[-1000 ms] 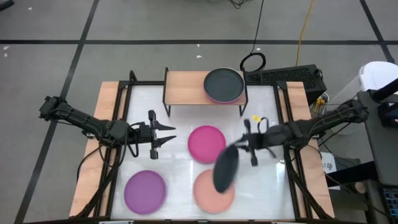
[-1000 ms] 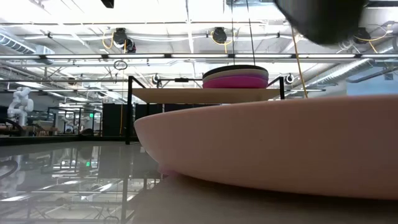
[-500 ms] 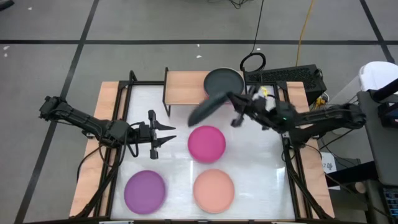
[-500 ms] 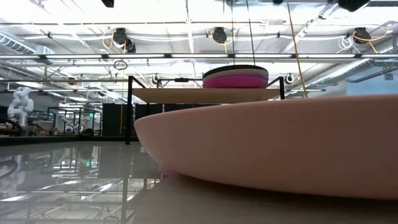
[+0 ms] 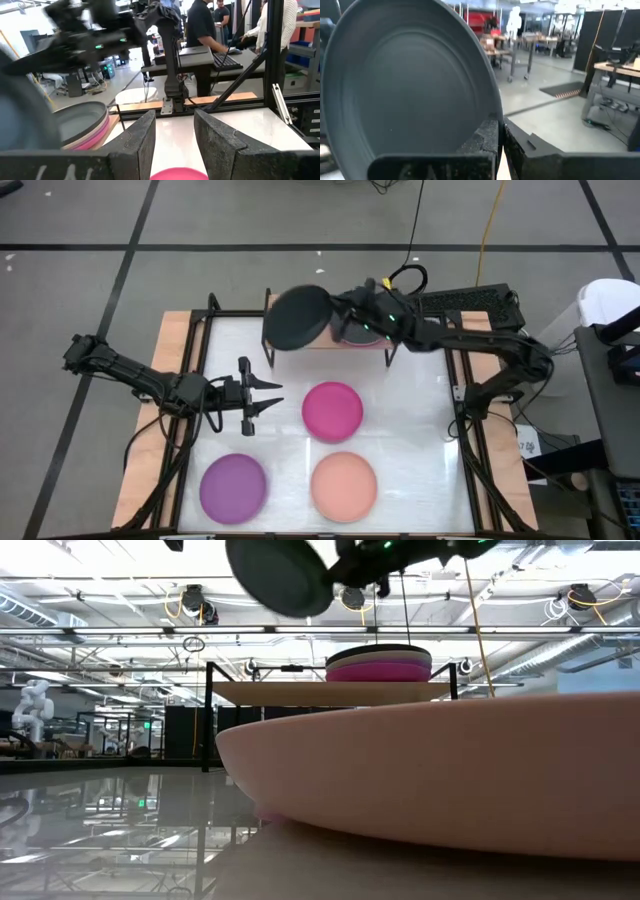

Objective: Place and stack plates onto a shelf
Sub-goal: Put the black plate on the shelf

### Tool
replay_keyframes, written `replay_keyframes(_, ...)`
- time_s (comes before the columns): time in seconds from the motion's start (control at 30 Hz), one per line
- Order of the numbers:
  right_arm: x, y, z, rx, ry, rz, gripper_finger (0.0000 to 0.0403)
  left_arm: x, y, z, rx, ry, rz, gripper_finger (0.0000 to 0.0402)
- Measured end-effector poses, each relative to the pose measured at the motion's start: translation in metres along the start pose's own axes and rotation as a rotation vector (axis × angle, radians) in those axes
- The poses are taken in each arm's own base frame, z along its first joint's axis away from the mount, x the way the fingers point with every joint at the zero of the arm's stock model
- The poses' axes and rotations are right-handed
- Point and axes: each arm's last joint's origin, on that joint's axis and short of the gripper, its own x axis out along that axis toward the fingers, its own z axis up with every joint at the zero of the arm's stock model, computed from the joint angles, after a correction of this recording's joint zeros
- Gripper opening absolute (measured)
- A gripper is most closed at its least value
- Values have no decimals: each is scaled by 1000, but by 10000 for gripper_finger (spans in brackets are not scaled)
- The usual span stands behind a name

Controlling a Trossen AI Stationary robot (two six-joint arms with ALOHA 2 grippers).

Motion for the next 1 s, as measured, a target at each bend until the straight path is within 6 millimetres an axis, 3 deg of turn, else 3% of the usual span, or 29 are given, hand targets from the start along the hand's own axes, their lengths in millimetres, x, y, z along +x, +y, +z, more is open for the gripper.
replay_keyframes(0.2,34,-25,-8,-23,110,-48,0,0,0,0,-1,0,0,141)
replay_keyframes(0.43,54,-58,-41,55,213,-90,0,0,0,0,-2,0,0,141)
replay_keyframes(0.7,69,-67,-70,80,284,-76,5,0,0,0,-2,1,0,141)
replay_keyframes(1.0,71,-67,-75,71,299,-79,8,0,0,0,-2,1,0,141)
